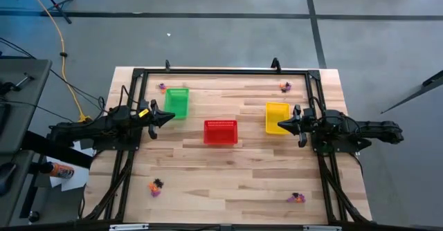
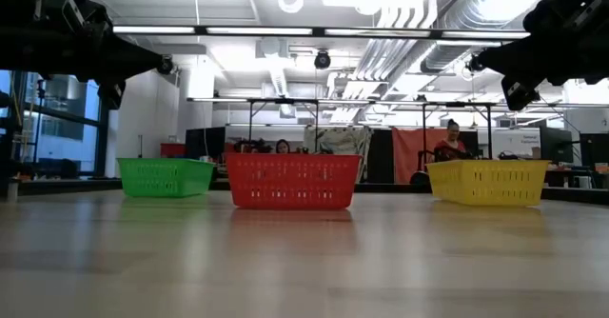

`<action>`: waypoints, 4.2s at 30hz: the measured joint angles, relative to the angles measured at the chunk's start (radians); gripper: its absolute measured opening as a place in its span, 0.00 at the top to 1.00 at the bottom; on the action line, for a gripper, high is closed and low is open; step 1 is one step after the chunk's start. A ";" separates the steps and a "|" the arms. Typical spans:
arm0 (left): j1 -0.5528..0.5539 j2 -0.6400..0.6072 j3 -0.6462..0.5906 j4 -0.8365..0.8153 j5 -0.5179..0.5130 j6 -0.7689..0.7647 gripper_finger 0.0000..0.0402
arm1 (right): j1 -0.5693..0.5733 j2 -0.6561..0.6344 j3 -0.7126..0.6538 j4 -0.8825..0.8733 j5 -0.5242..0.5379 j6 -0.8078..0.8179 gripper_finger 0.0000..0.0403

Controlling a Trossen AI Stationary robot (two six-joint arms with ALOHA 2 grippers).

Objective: Sort Halloween decoration

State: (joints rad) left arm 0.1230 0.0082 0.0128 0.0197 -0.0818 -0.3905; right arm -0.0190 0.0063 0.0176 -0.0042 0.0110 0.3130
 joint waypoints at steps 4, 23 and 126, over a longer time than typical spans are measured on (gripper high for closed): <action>0.000 0.000 0.000 0.000 0.000 0.000 1.00 | 0.000 0.000 0.000 0.000 0.000 0.000 1.00; 0.000 0.000 0.000 0.000 0.000 0.000 1.00 | 0.000 0.000 0.000 0.000 0.000 0.000 1.00; 0.000 0.000 0.000 0.000 0.000 0.000 1.00 | 0.673 1.335 1.109 -0.998 -0.316 0.533 0.61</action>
State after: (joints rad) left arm 0.1230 0.0083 0.0127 0.0197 -0.0818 -0.3908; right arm 0.6543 1.3409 1.1269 -1.0020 -0.3053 0.8460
